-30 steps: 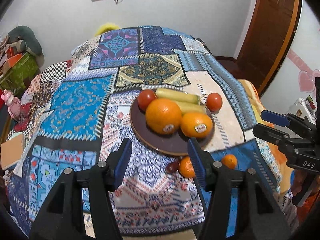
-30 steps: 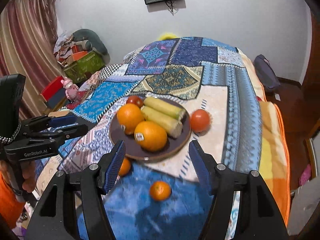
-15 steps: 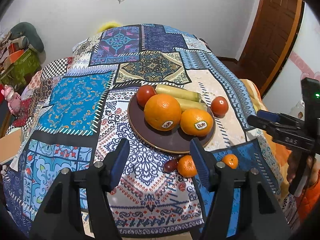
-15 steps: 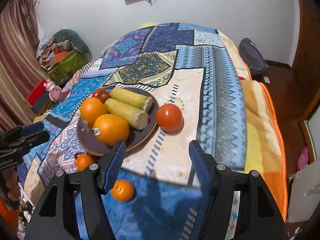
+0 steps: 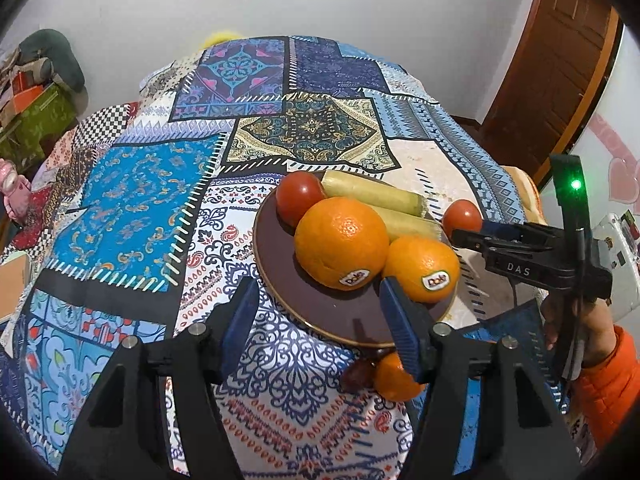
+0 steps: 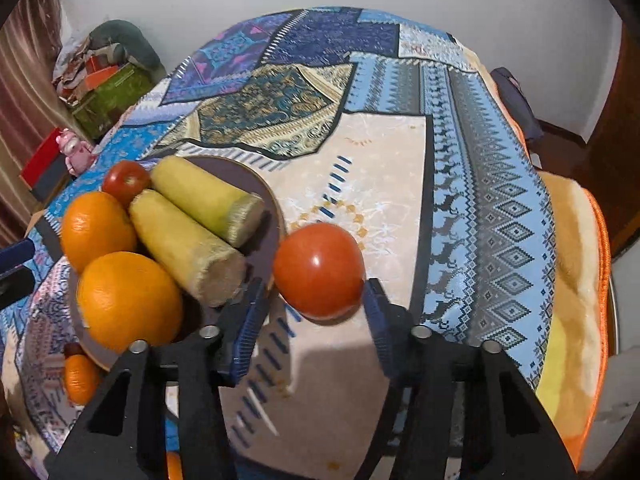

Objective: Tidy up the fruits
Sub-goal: 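Grasp the remaining red tomato on the quilt with the right tool, lift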

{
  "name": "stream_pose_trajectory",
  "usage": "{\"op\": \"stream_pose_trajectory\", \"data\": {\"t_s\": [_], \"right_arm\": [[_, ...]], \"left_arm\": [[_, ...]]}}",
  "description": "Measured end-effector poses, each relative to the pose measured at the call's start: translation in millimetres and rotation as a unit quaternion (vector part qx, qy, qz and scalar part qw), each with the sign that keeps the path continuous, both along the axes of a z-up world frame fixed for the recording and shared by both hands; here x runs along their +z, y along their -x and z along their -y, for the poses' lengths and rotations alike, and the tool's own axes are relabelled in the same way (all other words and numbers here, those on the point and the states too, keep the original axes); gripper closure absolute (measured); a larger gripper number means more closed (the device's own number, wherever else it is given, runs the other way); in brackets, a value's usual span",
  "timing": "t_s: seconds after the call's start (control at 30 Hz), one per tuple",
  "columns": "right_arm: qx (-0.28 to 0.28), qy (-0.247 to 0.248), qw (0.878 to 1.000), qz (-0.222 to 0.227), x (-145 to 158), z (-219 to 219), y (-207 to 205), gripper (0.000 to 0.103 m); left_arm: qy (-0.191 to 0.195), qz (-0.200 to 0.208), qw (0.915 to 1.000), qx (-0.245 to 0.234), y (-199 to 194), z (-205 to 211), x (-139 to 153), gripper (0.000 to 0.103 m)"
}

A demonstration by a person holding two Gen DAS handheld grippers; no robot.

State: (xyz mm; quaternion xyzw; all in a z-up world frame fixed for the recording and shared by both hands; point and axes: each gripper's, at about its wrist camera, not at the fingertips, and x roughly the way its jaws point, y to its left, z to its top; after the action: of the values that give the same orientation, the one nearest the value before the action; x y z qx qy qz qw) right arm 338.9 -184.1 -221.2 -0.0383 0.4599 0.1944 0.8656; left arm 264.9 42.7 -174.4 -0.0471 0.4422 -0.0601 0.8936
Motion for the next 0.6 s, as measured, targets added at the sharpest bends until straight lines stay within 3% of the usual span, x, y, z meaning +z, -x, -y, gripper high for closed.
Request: {"op": "stream_pose_trajectory", "data": {"t_s": [0.33,0.6], "right_arm": [[0.000,-0.025,1.000,-0.015,0,0,-11,0.061],[0.002,-0.028,1.000,0.003,2,-1,-13,0.063]], "left_arm": [[0.011,-0.003,0.9999,0.007,-4,-5,-6,0.041],[0.006,-0.003,1.0000,0.004,0,-5,-7,0.041]]}}
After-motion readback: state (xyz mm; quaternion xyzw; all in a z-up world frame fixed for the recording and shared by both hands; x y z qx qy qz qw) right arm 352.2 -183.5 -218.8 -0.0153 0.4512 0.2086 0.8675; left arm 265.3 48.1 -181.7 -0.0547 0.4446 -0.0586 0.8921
